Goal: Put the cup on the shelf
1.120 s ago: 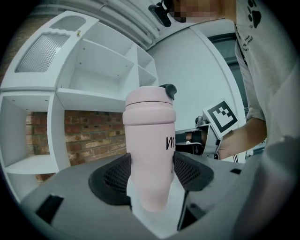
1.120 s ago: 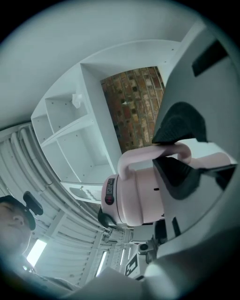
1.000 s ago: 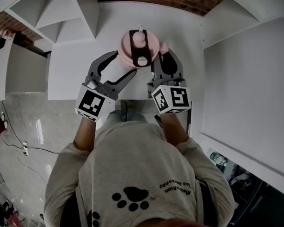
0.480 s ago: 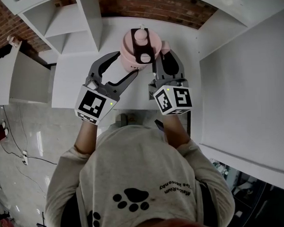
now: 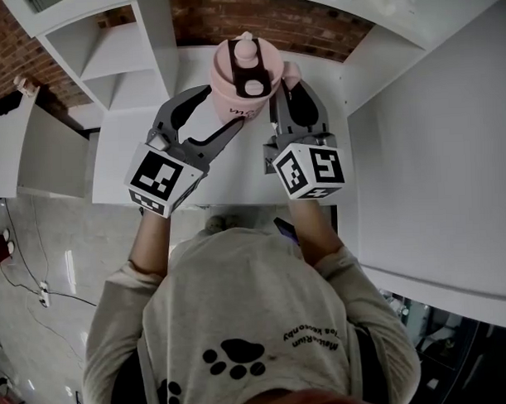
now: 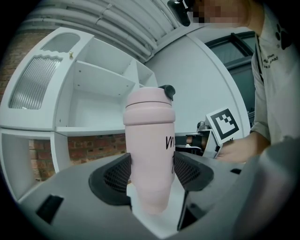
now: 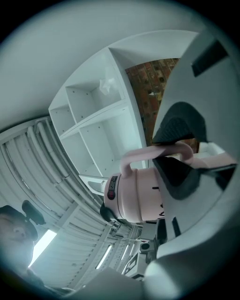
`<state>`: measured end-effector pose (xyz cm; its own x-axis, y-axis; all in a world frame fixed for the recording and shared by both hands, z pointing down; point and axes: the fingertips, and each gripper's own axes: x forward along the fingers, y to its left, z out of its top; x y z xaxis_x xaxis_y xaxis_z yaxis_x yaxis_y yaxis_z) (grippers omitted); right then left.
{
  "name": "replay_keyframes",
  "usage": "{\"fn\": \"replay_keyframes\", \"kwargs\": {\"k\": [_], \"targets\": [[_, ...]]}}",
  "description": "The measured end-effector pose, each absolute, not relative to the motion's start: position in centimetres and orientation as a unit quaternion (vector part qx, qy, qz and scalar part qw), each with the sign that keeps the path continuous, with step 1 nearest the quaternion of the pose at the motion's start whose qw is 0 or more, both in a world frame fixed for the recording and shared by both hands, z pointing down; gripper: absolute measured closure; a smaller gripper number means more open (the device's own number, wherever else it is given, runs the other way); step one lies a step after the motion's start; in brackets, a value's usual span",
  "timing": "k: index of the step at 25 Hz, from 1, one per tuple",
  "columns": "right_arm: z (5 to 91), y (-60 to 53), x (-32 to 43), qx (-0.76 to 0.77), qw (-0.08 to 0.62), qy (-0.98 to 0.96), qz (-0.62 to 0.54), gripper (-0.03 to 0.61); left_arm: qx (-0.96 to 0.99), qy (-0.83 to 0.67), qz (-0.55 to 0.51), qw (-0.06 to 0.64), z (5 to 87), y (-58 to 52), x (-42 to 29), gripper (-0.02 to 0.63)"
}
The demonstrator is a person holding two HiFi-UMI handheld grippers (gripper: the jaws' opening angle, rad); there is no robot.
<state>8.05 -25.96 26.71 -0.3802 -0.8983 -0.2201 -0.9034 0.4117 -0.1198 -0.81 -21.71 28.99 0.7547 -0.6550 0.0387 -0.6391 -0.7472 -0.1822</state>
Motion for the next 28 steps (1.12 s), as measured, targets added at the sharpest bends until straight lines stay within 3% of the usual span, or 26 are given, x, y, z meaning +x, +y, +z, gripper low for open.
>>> {"fn": "replay_keyframes", "kwargs": {"k": [28], "targets": [[17.7,-29.2,8.7,-0.547,0.158,0.820,0.061,0.483,-0.943,0.314,-0.027,0.105,20.6,-26.0,-0.4,0.316]]}}
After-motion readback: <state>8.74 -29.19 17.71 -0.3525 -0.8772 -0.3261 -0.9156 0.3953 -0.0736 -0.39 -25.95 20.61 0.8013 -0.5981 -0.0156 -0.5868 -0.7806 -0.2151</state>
